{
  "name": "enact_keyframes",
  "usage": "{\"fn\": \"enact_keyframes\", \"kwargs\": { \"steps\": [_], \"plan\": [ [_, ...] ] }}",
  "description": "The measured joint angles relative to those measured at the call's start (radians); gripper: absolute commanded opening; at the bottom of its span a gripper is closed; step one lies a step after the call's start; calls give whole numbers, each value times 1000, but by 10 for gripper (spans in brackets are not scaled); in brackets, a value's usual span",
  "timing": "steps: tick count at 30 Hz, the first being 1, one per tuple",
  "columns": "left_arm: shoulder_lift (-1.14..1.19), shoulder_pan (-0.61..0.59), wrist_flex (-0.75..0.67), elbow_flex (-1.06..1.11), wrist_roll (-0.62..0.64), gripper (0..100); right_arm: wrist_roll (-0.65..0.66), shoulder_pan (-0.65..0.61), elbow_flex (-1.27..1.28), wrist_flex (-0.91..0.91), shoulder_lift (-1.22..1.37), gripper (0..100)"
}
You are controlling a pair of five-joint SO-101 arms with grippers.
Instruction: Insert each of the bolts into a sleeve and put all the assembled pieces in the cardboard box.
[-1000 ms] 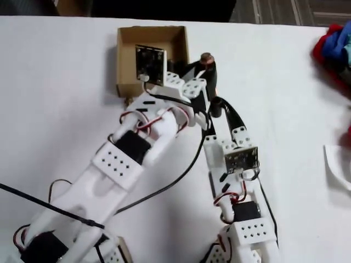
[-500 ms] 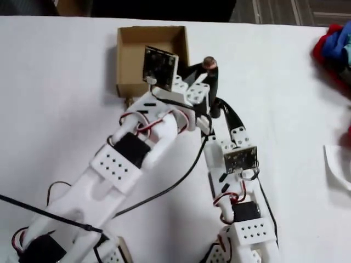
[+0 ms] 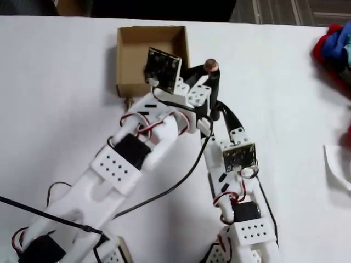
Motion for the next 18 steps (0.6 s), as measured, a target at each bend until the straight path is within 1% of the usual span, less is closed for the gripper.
{"fn": "enact_keyframes", "kwargs": {
  "steps": [7, 13, 18],
  "plan": [
    [0, 2, 6, 0, 0, 26, 0, 0, 0, 0, 0, 20],
    [0, 52, 9, 0, 0, 26, 0, 0, 0, 0, 0, 20],
    [0, 57, 9, 29, 2, 26, 0, -2, 0, 0, 0, 20]
  ]
}}
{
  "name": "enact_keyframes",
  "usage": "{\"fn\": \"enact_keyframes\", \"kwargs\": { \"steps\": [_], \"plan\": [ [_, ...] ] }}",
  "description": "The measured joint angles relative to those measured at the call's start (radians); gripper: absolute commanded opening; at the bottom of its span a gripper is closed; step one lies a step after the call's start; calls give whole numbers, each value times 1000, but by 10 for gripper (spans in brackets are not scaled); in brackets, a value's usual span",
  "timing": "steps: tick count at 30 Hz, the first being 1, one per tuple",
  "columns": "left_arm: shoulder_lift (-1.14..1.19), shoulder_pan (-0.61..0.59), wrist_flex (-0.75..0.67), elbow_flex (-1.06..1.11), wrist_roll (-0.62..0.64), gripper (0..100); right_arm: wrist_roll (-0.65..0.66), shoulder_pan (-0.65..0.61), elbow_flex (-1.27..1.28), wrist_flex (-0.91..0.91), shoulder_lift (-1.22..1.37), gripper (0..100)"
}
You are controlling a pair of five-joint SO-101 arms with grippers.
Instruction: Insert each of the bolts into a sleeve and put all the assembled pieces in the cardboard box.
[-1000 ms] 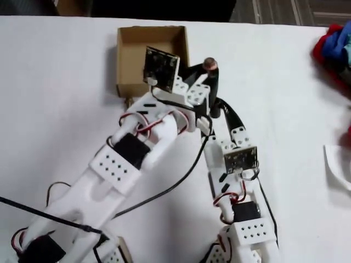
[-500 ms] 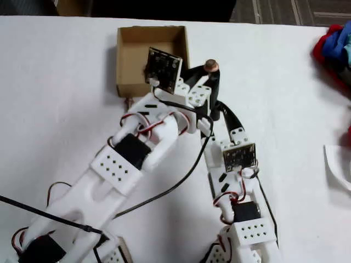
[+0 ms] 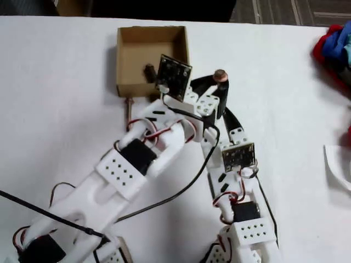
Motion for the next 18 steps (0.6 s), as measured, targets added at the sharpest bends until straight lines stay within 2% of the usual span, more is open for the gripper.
{"fn": "enact_keyframes", "kwargs": {
  "steps": [18],
  "plan": [
    [0, -60, 9, -51, -51, 26, 0, 2, 0, 0, 0, 20]
  ]
}}
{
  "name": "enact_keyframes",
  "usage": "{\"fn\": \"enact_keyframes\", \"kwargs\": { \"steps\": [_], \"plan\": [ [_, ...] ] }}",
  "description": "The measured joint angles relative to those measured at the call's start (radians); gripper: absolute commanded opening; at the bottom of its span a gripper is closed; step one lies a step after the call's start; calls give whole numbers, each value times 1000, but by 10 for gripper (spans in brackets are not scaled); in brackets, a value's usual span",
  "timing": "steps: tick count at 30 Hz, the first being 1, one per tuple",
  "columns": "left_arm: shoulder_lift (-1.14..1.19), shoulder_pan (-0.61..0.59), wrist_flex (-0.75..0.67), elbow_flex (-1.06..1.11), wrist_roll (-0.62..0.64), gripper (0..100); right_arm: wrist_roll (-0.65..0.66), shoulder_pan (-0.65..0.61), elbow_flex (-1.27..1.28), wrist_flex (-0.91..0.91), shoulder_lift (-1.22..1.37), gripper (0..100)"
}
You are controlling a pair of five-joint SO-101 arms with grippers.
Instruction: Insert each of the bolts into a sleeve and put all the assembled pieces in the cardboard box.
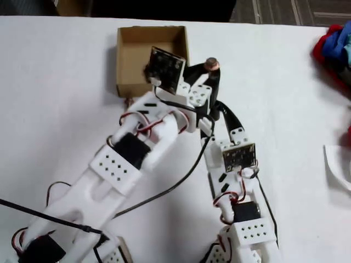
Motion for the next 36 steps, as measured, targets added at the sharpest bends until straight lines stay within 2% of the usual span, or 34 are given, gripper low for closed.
{"fn": "enact_keyframes", "kwargs": {
  "steps": [21, 33, 36],
  "plan": [
    [-5, 41, 0, 60, -2, 26, 0, 3, 0, 0, 0, 20],
    [-5, 46, 0, 192, 2, 29, -31, -3, 0, 0, -2, 20],
    [-5, 46, 0, 192, 2, 112, -46, -3, 0, 0, -2, 20]
  ]
}}
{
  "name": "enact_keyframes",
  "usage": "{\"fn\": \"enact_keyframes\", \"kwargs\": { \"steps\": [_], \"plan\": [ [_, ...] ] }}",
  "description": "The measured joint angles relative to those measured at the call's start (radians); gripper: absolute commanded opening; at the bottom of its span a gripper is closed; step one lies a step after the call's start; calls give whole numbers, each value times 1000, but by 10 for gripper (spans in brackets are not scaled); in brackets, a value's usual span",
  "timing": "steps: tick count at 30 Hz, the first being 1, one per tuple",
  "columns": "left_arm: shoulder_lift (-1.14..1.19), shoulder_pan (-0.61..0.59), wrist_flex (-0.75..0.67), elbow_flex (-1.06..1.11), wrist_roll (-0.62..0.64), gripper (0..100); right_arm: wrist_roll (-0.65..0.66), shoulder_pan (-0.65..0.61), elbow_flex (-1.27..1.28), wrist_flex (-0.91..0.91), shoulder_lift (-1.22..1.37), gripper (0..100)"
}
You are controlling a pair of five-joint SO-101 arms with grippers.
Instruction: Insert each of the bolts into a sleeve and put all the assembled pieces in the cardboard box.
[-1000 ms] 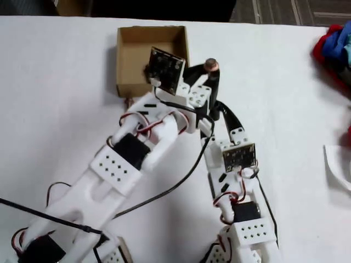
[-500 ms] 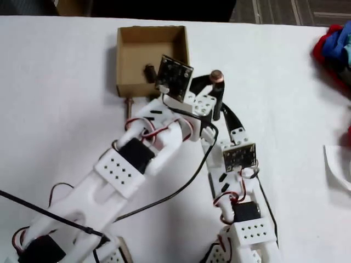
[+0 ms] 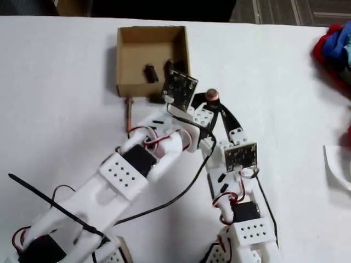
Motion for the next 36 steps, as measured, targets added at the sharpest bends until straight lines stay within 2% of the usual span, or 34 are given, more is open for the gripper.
{"fn": "enact_keyframes", "kwargs": {
  "steps": [4, 6, 17, 24, 29, 36],
  "plan": [
    [0, -3, 0, 0, 0, 330, -5, 2, 0, 0, 0, 20],
    [-2, -12, 0, 0, -2, 388, -5, 6, 0, 0, 2, 20],
    [-3, -158, 152, -138, -3, 395, -3, 2, 0, 2, 5, 20],
    [-31, -371, 371, -258, -3, 395, -3, 2, -43, 121, 44, 20],
    [-55, -560, 509, -218, -3, 395, -3, 3, -331, 224, 275, 20],
    [-55, -755, 522, -135, -3, 395, -14, 3, -1066, 483, 974, 20]
  ]
}}
